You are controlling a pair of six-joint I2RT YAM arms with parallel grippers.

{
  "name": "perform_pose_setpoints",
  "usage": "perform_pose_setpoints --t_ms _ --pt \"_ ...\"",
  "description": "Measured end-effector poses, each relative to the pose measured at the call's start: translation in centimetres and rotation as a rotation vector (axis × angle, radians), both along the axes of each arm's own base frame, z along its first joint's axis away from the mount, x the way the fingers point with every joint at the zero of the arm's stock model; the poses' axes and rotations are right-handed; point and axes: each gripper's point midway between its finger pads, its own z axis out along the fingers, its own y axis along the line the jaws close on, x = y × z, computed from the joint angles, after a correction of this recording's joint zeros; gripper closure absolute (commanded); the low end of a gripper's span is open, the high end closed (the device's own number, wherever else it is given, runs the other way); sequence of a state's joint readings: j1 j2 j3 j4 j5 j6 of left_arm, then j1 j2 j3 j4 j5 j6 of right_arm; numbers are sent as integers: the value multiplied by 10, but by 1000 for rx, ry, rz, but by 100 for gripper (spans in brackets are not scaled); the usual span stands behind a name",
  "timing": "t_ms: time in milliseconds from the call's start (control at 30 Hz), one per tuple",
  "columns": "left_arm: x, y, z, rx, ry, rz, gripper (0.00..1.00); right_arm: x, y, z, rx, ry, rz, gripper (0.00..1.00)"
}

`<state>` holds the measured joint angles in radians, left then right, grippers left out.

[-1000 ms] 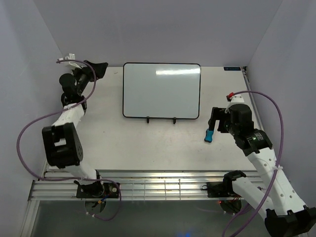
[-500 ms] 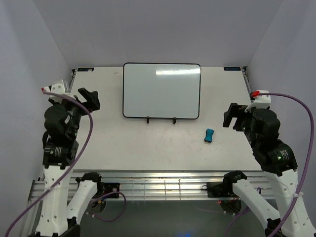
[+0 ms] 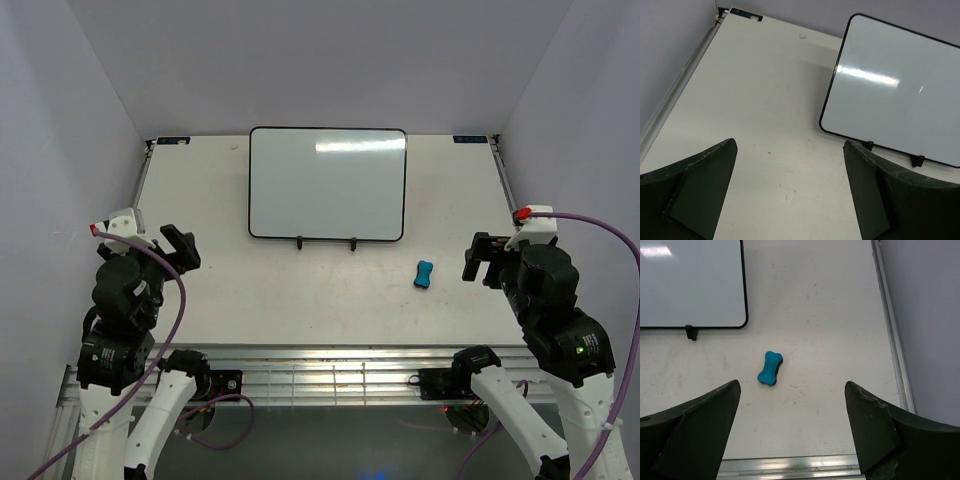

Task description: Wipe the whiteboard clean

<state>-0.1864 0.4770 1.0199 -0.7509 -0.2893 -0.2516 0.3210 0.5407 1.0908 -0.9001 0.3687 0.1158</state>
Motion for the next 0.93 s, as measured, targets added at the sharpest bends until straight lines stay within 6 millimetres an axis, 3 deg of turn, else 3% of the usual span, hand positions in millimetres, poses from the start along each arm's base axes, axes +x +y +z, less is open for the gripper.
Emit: perform_pose_setpoints --t_ms 67,167,933 --pt "3 -1 -16 -1 38 4 2 -3 -1 -1 -4 -1 1 10" --pt "4 -2 -23 -7 55 4 2 -5 -2 -4 -15 8 4 10" --pt "3 -4 -18 -18 34 -3 2 -4 0 -13 -27 32 18 10"
